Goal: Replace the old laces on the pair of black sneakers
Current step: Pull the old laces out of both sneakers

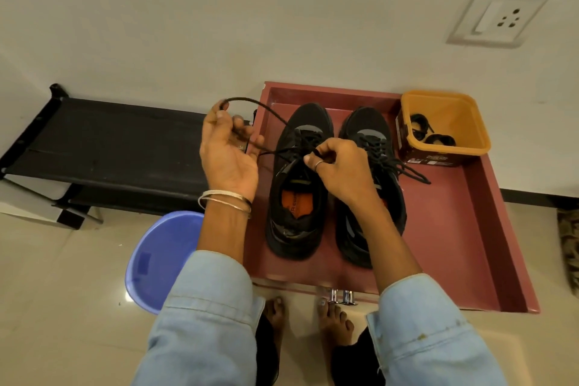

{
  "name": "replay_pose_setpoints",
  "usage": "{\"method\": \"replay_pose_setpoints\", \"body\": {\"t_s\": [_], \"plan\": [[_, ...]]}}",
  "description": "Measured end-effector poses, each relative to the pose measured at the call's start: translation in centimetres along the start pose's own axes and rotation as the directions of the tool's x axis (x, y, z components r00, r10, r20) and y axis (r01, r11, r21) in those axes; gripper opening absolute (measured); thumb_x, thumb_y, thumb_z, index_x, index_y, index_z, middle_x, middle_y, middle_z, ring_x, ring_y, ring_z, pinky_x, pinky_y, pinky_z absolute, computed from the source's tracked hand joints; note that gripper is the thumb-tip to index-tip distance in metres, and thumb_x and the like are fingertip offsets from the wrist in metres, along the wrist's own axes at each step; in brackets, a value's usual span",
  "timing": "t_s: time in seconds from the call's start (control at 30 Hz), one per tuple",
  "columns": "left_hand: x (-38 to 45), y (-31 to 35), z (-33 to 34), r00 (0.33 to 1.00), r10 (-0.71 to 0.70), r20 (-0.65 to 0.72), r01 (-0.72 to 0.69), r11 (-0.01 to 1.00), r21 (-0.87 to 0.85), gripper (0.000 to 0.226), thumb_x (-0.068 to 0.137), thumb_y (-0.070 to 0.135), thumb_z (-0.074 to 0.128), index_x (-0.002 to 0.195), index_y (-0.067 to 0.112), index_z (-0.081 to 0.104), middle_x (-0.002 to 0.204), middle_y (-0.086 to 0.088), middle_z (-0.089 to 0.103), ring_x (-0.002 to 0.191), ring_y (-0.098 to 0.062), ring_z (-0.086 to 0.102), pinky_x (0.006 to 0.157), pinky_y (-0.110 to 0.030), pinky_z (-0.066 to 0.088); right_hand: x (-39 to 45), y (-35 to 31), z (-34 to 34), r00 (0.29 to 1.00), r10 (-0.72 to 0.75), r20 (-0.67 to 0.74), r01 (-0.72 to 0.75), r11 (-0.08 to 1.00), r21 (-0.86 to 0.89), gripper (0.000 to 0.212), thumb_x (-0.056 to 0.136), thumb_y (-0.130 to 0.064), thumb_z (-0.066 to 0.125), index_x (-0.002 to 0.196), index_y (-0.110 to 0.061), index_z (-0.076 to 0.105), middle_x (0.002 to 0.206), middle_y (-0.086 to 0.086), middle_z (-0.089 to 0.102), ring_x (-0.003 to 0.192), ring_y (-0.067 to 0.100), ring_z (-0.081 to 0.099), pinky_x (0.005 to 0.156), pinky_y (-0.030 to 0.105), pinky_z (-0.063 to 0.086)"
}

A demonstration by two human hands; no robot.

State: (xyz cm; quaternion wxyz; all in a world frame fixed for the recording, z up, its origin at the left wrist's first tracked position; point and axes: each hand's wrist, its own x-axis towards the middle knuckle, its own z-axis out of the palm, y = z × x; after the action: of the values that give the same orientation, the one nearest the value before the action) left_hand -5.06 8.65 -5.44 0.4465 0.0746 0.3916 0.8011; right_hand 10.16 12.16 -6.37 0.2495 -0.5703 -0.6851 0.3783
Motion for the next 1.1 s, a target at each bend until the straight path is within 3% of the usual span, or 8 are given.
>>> {"method": "replay_pose_setpoints", "body": {"t_s": [0.17,0.37,0.47,0.6,0.7,0.8,0.9,1.1], "plan": [[0.3,-0.8,-0.3,0.986,0.077,-0.147,-0.022,0.938,0.346,0.031,0.092,0.004,0.05,0.112,0.023,0.065,0.08,0.002,0.066,0.068,-0.014,0.057,0.067,-0.031,0.05,-0.2,-0.8,-1.7,0.971,0.208,0.122,-0.239,0.777,0.582,0.023,0.088,-0.027,0.067,0.084,-0.004,0.069,0.082,0.009,0.065,0.076,0.014,0.058,0.072,0.032,0.046],[-0.3,-2.7,-0.1,0.951,0.281,-0.126,0.083,0.161,0.983,0.04,0.087,0.027,0.063,0.126,0.021,0.054,0.127,-0.008,0.049,0.118,-0.029,0.046,0.096,-0.044,0.038,0.1,-1.5,-3.2,0.98,0.194,0.036,-0.119,0.436,0.892,0.016,0.096,-0.031,0.054,0.094,-0.021,0.065,0.095,0.001,0.07,0.087,0.015,0.06,0.072,0.031,0.042],[-0.7,-2.4,0.4,0.887,0.426,0.181,-0.156,-0.093,0.983,0.042,0.083,0.029,0.066,0.124,0.029,0.056,0.127,-0.005,0.044,0.118,-0.029,0.037,0.092,-0.045,0.034,0.1,-1.3,-2.9,0.985,0.162,-0.061,-0.056,0.635,0.77,0.027,0.097,-0.036,0.051,0.12,-0.027,0.061,0.106,-0.001,0.07,0.094,0.009,0.06,0.077,0.027,0.044],[-0.4,-2.9,0.4,0.832,0.077,0.549,-0.54,-0.111,0.834,0.02,0.082,0.027,0.069,0.102,0.03,0.072,0.106,0.008,0.058,0.104,-0.016,0.048,0.089,-0.04,0.041,0.3,-0.6,-2.4,0.985,0.068,-0.157,0.03,0.835,0.549,0.064,0.097,-0.032,0.053,0.152,-0.022,0.021,0.101,-0.002,0.063,0.089,-0.004,0.055,0.084,0.02,0.045],[-0.2,-3.2,0.2,0.808,-0.1,0.581,-0.589,-0.177,0.788,0.023,0.082,0.025,0.07,0.106,0.024,0.072,0.109,0.004,0.061,0.104,-0.019,0.055,0.089,-0.038,0.045,0.7,0.1,-2.4,0.981,0.017,-0.191,0.061,0.916,0.398,0.057,0.098,-0.03,0.051,0.15,-0.025,0.028,0.092,-0.017,0.053,0.082,-0.001,0.053,0.075,0.011,0.04],[-0.1,-2.9,0.2,0.797,-0.146,0.587,-0.604,-0.215,0.767,0.032,0.083,0.022,0.07,0.115,0.018,0.068,0.115,0.0,0.061,0.107,-0.02,0.055,0.091,-0.029,0.043,0.9,0.7,-2.4,0.977,-0.09,-0.192,0.085,0.996,-0.032,0.027,0.099,-0.029,0.049,0.111,-0.009,0.061,0.089,0.007,0.064,0.073,0.019,0.055,0.059,0.024,0.035],[-0.4,-2.7,0.4,0.788,-0.119,0.604,-0.613,-0.245,0.751,0.031,0.084,0.021,0.068,0.115,0.018,0.068,0.116,0.001,0.061,0.105,-0.018,0.057,0.086,-0.022,0.041,0.7,0.6,-2.5,0.97,-0.111,-0.214,0.024,0.928,-0.371,0.032,0.096,-0.034,0.055,0.088,-0.003,0.061,0.085,0.013,0.063,0.079,0.028,0.058,0.063,0.032,0.04],[-1.0,-2.8,0.6,0.789,-0.051,0.612,-0.593,-0.32,0.739,0.025,0.085,0.024,0.066,0.109,0.023,0.069,0.113,0.004,0.062,0.1,-0.015,0.059,0.076,-0.022,0.039,-0.5,-0.8,-1.4,0.955,0.172,0.242,-0.061,0.912,-0.406,0.046,0.073,-0.04,0.081,0.086,-0.006,0.054,0.093,0.013,0.062,0.083,0.032,0.063,0.071,0.037,0.053]]}}
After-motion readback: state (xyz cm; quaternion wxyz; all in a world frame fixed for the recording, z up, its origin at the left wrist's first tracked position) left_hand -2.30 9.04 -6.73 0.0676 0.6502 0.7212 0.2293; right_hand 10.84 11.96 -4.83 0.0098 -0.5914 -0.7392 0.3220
